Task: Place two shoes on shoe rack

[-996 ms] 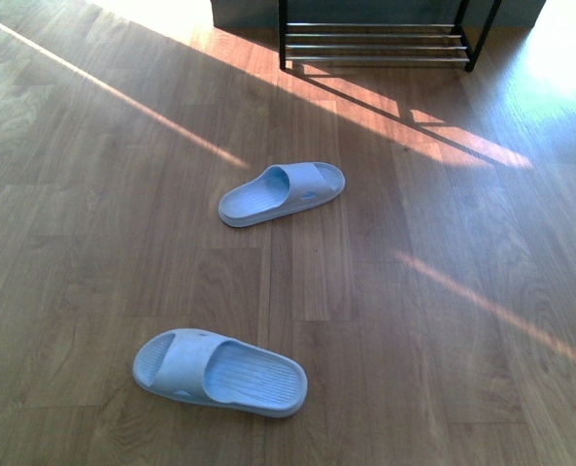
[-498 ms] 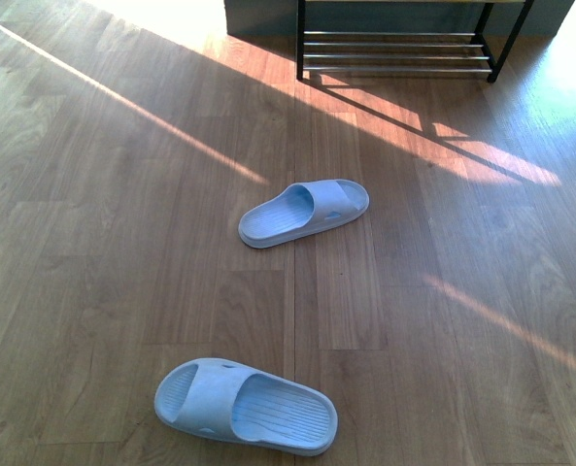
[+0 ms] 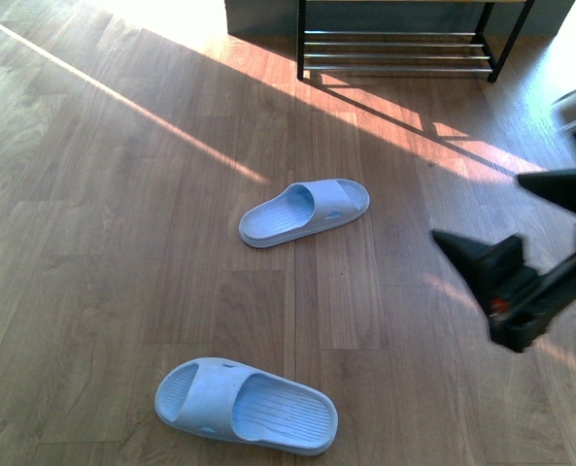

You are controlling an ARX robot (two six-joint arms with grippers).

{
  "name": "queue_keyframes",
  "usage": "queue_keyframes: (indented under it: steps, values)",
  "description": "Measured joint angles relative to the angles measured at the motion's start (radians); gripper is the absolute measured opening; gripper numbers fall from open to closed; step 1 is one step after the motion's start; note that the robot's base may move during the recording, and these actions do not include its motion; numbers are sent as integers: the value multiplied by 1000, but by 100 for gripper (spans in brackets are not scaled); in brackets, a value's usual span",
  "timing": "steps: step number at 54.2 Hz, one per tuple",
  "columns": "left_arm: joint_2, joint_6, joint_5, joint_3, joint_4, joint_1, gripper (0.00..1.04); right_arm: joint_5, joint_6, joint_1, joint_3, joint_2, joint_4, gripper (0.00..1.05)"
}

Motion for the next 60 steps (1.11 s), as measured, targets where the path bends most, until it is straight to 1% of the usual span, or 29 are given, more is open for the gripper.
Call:
queue_keyframes:
  steps: [5, 9, 16, 22, 29, 46, 60]
  values:
    - [0, 0, 0, 0, 0, 0, 95, 0, -24, 42, 96, 240, 43, 96]
    - [0, 0, 0, 0, 0, 0, 95, -8, -51, 75, 166, 394, 41, 96]
    - [0, 0, 0, 0, 0, 0, 95, -49, -106, 144, 296, 632, -16, 96]
    - [0, 0, 0, 0, 0, 0, 95, -55, -158, 200, 413, 793, -63, 96]
    - [0, 0, 0, 0, 0, 0, 95, -37, -155, 239, 524, 905, -90, 96]
    - [0, 0, 0, 0, 0, 0, 95, -25, -66, 350, 739, 1061, -106, 96]
    - [0, 0, 0, 0, 0, 0, 95, -25, -21, 388, 883, 1159, -116, 96]
